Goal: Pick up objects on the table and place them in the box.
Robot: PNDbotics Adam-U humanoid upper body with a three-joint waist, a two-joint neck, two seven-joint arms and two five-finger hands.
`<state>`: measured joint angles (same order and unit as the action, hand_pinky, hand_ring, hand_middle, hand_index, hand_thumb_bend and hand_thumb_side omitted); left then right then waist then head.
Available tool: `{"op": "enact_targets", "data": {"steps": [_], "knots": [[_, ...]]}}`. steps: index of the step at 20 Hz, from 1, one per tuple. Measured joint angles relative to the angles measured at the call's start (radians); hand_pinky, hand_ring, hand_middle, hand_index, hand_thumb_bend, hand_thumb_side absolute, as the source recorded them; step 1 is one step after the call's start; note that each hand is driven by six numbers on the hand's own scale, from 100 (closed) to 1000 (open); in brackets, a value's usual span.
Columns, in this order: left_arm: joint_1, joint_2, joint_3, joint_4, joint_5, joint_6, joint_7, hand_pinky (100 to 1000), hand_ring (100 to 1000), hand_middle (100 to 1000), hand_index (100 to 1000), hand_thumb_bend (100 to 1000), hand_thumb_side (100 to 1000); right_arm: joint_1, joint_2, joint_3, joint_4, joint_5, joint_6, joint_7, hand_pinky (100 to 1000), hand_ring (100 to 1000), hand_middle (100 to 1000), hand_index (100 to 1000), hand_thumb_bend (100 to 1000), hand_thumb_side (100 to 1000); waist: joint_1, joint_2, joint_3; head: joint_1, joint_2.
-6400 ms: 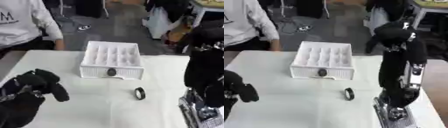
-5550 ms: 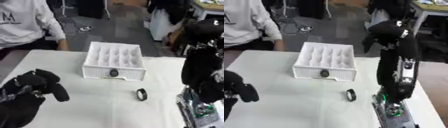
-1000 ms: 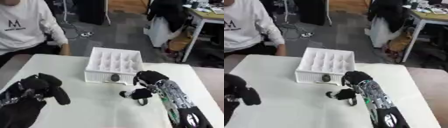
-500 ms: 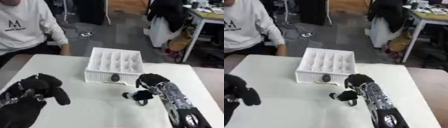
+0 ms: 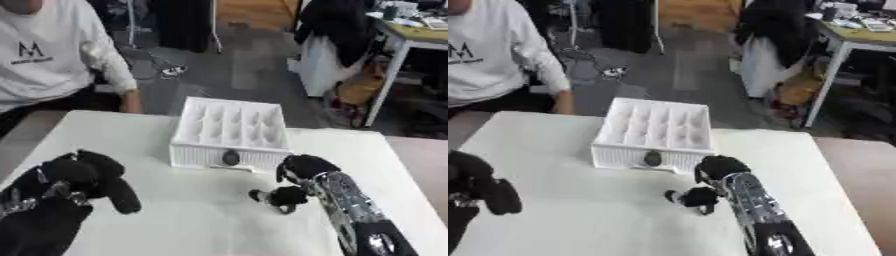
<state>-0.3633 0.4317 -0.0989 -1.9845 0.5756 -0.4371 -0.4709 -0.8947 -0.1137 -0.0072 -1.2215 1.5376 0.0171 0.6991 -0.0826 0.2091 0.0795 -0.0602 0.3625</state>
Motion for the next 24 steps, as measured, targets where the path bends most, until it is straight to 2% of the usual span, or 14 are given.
{"op": "enact_targets", "data": {"steps": [24], "knots": [[0.000,0.000,0.000,0.000,-0.002,0.000,0.000,600,581,770,847,464,689,-0.001,0.011,-0.044,0.059,0.046,0.047,-0.019,242,491,721,745,535,1000,0.000,0.001,0.002,0.000,0.000]]}}
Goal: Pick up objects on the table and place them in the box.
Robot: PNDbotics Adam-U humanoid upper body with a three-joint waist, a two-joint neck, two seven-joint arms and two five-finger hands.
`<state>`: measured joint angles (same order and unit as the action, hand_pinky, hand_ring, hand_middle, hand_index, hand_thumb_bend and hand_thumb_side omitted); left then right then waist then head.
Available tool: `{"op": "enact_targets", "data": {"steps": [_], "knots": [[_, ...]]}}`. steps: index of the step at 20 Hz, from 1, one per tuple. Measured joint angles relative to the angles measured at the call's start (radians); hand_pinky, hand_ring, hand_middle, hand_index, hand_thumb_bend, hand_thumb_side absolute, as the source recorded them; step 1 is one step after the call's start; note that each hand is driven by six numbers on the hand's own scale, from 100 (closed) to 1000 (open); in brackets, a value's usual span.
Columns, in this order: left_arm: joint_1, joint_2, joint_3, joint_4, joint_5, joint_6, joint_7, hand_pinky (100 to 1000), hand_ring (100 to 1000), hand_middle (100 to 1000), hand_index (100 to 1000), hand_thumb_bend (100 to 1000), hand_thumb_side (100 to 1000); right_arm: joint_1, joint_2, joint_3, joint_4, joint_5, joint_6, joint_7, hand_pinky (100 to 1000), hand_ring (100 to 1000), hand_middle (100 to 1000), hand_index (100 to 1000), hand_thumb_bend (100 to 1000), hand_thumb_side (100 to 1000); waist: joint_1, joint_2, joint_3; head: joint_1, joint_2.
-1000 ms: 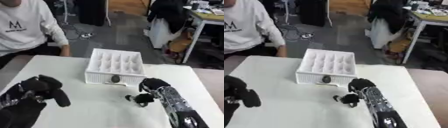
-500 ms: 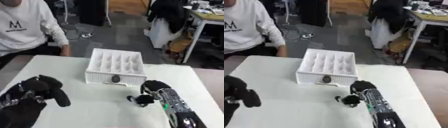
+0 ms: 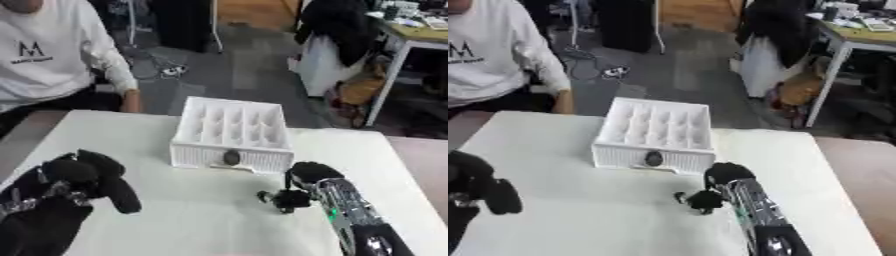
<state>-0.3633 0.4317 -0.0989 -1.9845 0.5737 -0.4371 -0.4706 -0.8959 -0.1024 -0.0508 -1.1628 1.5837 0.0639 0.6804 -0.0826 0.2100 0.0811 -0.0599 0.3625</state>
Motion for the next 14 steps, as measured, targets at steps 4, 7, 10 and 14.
{"op": "enact_targets", "data": {"steps": [4,7,10,14], "knots": [[0.000,0.000,0.000,0.000,0.000,0.000,0.000,600,581,770,847,464,689,0.000,0.000,-0.005,0.006,0.000,0.000,0.000,241,490,722,745,535,1000,0.000,0.000,0.000,0.000,0.000],[0.000,0.000,0.000,0.000,0.000,0.000,0.000,600,581,770,847,464,689,0.000,0.000,-0.005,0.007,0.000,0.002,-0.003,240,490,724,748,539,1000,0.000,0.000,0.000,0.000,0.000],[0.000,0.000,0.000,0.000,0.000,0.000,0.000,600,581,771,847,464,689,0.000,0.000,-0.005,0.007,0.002,0.003,-0.007,240,490,725,748,539,1000,0.000,0.000,0.000,0.000,0.000],[0.000,0.000,0.000,0.000,0.000,0.000,0.000,600,581,771,847,464,689,-0.002,0.000,-0.006,0.006,0.010,0.007,-0.012,240,490,725,747,550,1000,0.000,0.000,0.000,0.000,0.000]]}}
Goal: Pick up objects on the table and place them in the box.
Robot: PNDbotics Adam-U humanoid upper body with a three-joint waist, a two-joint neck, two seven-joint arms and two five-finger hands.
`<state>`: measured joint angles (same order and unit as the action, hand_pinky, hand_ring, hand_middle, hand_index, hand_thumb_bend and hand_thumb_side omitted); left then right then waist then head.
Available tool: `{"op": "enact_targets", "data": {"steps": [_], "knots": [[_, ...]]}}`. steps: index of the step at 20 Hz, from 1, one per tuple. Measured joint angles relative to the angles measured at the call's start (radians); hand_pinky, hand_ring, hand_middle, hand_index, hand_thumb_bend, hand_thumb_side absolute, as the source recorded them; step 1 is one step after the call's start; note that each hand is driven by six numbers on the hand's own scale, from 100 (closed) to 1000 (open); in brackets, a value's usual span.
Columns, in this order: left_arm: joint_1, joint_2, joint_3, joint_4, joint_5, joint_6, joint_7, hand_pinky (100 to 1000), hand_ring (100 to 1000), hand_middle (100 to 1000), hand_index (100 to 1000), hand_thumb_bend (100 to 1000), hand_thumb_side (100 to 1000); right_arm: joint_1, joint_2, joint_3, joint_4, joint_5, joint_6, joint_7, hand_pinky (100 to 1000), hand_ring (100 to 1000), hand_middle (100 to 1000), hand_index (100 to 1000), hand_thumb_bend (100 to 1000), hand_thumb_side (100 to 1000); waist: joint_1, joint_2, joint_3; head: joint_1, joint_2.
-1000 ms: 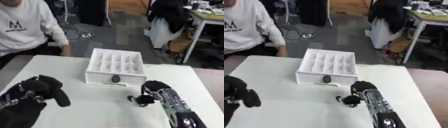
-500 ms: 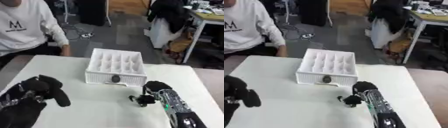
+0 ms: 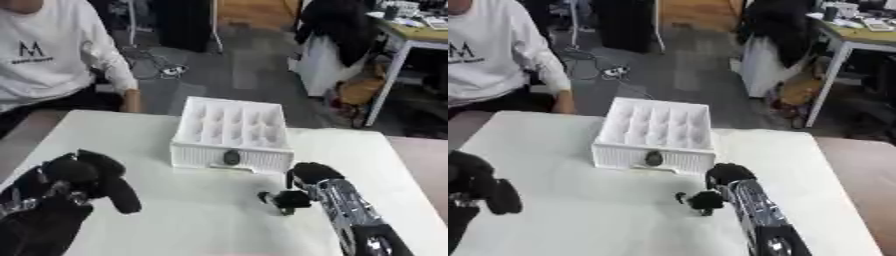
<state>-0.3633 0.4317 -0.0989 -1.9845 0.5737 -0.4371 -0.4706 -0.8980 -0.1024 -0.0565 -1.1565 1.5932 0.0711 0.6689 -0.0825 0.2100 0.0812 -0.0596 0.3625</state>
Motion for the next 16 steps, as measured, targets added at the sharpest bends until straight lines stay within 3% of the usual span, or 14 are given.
{"op": "enact_targets", "data": {"steps": [10,16], "knots": [[0.001,0.000,0.000,0.000,0.000,0.000,0.000,601,582,771,847,464,689,-0.008,-0.001,-0.012,-0.015,0.027,0.018,-0.008,244,496,726,738,557,1000,-0.002,-0.002,-0.001,0.007,0.000],[0.010,0.000,0.000,0.000,0.000,0.006,0.003,600,581,771,847,463,690,-0.014,-0.003,-0.015,0.003,0.050,0.032,0.000,240,493,677,697,563,1000,-0.006,-0.014,-0.011,0.008,0.001]]}}
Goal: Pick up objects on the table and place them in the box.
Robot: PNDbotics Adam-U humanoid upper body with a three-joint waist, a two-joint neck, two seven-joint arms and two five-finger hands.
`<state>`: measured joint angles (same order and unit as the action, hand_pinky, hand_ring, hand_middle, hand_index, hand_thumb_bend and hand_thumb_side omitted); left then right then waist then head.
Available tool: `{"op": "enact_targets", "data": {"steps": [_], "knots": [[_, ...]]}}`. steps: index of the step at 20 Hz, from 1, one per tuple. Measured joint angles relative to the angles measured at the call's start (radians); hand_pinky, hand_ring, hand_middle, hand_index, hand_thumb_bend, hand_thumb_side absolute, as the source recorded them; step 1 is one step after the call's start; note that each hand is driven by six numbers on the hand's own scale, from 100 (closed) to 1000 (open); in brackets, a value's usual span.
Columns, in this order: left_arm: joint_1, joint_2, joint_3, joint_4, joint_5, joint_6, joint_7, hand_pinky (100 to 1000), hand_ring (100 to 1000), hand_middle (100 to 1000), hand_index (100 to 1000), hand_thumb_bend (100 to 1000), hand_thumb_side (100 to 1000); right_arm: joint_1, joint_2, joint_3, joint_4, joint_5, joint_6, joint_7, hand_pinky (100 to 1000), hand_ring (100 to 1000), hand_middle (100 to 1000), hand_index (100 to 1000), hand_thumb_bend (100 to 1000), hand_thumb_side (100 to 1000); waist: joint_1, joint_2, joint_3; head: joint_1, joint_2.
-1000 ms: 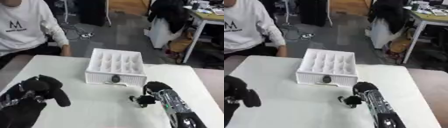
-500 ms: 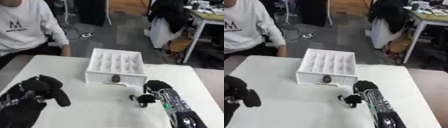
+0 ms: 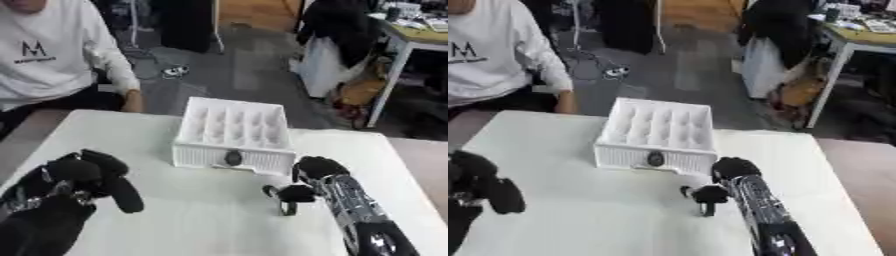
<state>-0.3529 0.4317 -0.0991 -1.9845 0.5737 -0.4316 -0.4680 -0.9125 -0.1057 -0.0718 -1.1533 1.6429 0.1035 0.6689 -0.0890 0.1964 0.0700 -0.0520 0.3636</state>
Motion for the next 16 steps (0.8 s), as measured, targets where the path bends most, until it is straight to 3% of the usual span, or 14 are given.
{"op": "enact_targets", "data": {"steps": [16], "knots": [[0.005,0.000,0.000,0.000,0.000,0.004,-0.002,600,582,771,847,464,689,-0.001,-0.008,-0.003,0.019,0.000,-0.003,0.058,215,471,602,645,546,1000,-0.001,-0.003,-0.001,0.001,0.001]]}}
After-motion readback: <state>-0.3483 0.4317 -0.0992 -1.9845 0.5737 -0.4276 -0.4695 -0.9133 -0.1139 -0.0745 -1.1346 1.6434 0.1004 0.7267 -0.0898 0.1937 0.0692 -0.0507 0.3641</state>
